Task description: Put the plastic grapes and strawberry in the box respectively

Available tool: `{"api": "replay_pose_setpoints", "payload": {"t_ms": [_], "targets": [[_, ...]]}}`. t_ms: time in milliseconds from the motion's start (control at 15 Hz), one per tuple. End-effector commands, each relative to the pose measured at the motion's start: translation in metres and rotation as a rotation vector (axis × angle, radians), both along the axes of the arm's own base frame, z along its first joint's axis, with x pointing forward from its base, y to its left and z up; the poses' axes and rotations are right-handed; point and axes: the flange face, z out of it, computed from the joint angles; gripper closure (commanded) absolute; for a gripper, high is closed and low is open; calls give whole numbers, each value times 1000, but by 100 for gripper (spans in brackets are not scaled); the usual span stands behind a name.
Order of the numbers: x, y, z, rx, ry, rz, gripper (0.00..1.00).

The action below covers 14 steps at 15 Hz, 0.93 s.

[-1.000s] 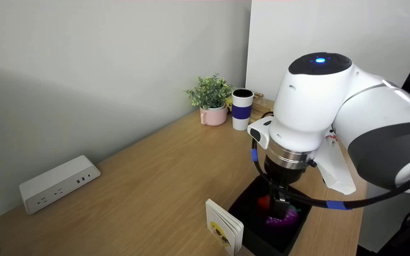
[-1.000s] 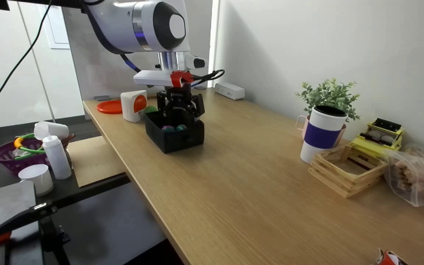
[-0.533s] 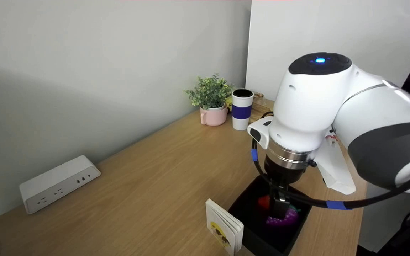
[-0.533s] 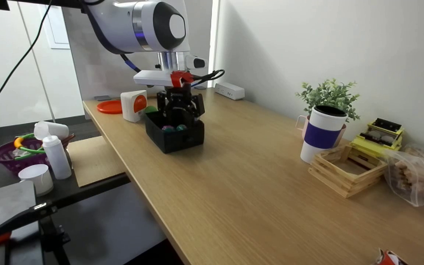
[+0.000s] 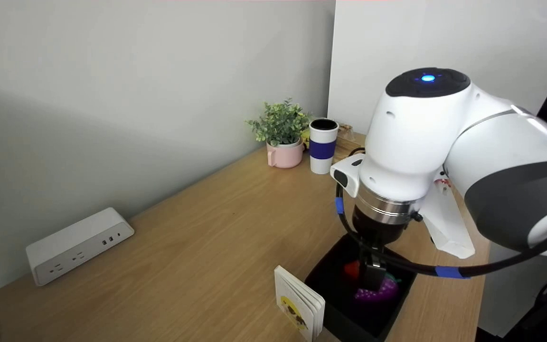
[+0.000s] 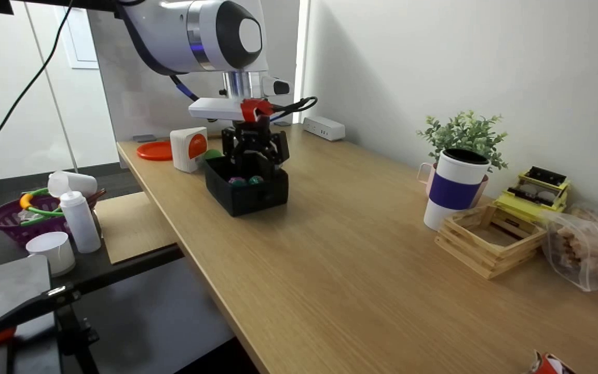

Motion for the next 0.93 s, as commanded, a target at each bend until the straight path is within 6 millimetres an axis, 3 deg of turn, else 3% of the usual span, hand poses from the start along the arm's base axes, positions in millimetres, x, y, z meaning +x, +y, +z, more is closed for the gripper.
{"api": "replay_pose_setpoints", "payload": {"t_ms": [0,533,867], "targets": [[-6,-1,17,-16,-11,-6,0],[-7,4,58,-10,-92,-11,0],[-10,-5,79,4,-141,-45,0]]}}
